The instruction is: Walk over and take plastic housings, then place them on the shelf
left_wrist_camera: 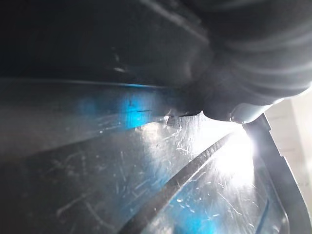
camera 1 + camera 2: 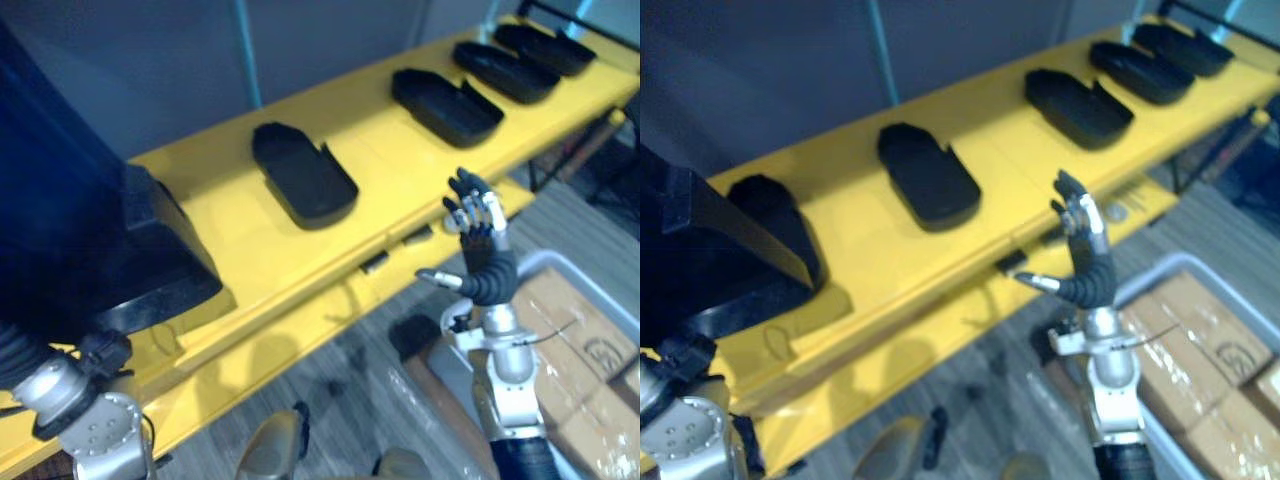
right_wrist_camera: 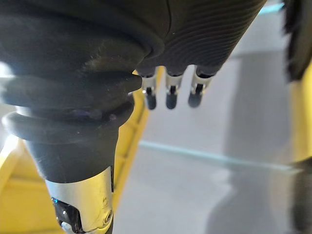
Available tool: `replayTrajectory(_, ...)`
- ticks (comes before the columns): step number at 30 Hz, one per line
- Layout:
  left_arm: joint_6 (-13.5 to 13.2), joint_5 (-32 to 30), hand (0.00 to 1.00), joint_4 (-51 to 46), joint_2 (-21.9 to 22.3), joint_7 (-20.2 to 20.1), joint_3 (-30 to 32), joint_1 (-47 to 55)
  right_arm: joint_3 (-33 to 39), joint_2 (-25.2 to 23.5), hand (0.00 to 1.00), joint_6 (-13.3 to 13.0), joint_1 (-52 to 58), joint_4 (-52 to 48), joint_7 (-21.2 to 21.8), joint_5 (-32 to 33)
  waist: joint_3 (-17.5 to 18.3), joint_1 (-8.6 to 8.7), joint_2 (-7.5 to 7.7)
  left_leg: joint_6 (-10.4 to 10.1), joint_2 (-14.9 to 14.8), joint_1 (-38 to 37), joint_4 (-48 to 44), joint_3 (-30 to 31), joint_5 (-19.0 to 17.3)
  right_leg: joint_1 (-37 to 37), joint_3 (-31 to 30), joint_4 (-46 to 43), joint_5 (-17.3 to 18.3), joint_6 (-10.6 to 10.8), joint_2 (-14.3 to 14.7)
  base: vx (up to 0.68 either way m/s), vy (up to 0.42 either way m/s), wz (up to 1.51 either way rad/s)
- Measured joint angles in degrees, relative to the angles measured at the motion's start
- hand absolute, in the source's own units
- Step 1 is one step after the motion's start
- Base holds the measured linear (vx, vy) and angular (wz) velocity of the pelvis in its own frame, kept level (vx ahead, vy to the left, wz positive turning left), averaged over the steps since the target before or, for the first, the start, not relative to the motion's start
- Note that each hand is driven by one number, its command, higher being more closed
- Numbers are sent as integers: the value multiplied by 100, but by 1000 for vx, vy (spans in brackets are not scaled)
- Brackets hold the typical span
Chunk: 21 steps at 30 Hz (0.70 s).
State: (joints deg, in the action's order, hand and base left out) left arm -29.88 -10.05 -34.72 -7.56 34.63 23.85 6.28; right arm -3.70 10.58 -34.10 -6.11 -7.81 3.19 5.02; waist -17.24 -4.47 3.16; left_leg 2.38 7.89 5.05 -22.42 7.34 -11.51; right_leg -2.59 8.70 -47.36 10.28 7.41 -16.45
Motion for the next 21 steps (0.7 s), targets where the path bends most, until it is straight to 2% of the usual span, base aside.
replayTrajectory(1,11,-11,100,-7,-137,22,-53,-23,-151,-40,0,-5,-120,76,-167,-381,51,50,3,45,-23,-256,162,182,-19,-287,-47,-664,-654,-255,-35,306,-69,50)
replayTrajectory(2,46,-10,100,3,-268,40,-185,-71,-277,-23,0,-8,-205,188,-329,-720,154,85,-65,92,-136,-405,268,325,-49,-494,-93,-809,-236,-506,63,381,-103,58)
replayTrajectory(3,108,-8,100,23,-323,93,-260,-188,-339,10,0,75,-341,240,-651,-1161,215,66,-86,71,-292,-557,298,429,-53,-581,-97,-344,117,-569,285,259,-74,49)
replayTrajectory(4,143,-9,100,50,-329,120,-283,-245,-340,10,0,117,-406,254,-803,-1348,206,79,-167,43,-368,-604,325,489,-68,-605,-103,43,218,-569,403,358,-115,46)
replayTrajectory(5,232,1,100,131,-319,136,-286,-341,-315,31,0,168,-496,247,-1046,-1540,287,105,-197,-40,-543,-618,331,509,-98,-655,-134,1067,214,-534,623,277,-98,38)
replayTrajectory(6,266,13,100,179,-323,135,-271,-375,-302,51,0,203,-528,241,-1121,-1554,301,120,-199,-79,-608,-619,300,516,-120,-670,-182,1546,188,-503,715,307,-132,40)
replayTrajectory(7,307,25,100,279,-323,139,-265,-409,-237,98,0,321,-545,191,-1229,-1622,308,140,-194,-211,-700,-615,226,518,-198,-736,-337,2270,68,-382,847,195,-101,34)
replayTrajectory(8,384,29,100,323,-323,139,-262,-399,-138,118,0,391,-514,149,-1264,-1662,330,169,-156,-313,-735,-605,149,504,-267,-739,-452,2719,-160,-327,891,297,-203,54)
replayTrajectory(9,456,54,100,384,-323,121,-310,-389,-13,156,0,509,-465,111,-1321,-1684,425,217,2,-472,-729,-596,75,481,-393,-721,-596,3020,-702,-311,909,259,-211,63)
replayTrajectory(10,476,68,100,394,-335,109,-399,-389,94,212,0,582,-399,37,-1337,-1710,492,226,109,-548,-713,-595,-13,483,-577,-676,-700,3072,-1314,-259,925,273,-248,59)
replayTrajectory(11,466,70,100,397,-289,102,-458,-378,151,295,0,595,-357,-24,-1348,-1704,510,222,138,-580,-747,-594,-67,492,-729,-571,-689,3100,-1090,-157,936,207,-242,37)
replayTrajectory(12,455,107,100,390,-72,52,-609,-213,273,478,0,673,-288,-105,-1406,-1699,521,182,-126,-747,-1078,-555,-262,534,-897,-376,-553,3281,-957,-183,1194,215,-264,31)
replayTrajectory(14,501,101,100,398,37,-19,-708,-73,521,538,0,783,-72,-233,-1498,-1691,569,238,-236,-822,-1251,-594,-163,504,-855,-271,-356,3333,-885,-307,1309,180,-213,36)
replayTrajectory(15,500,96,100,397,102,-101,-718,-4,787,543,0,807,93,-337,-1612,-1563,575,274,-263,-976,-1329,-712,41,453,-749,-170,-249,3363,-840,-378,1338,153,-184,38)
replayTrajectory(16,495,95,100,396,168,-118,-719,9,1034,543,0,808,206,-437,-1727,-1470,574,318,-264,-1036,-1351,-784,166,414,-631,-68,-171,3418,-822,-407,1327,137,-175,41)
replayTrajectory(19,367,99,100,379,236,-120,-697,9,2234,537,0,780,376,-1004,-2257,-1470,589,525,-294,-901,-1381,-921,601,-189,-283,129,105,3525,-779,-451,1170,51,-105,49)
replayTrajectory(21,310,88,100,359,234,-117,-693,-7,2783,540,0,748,418,-1252,-2476,-1344,622,566,-350,-869,-1357,-1021,831,-228,-227,158,171,3554,-773,-448,1133,-32,-13,22)
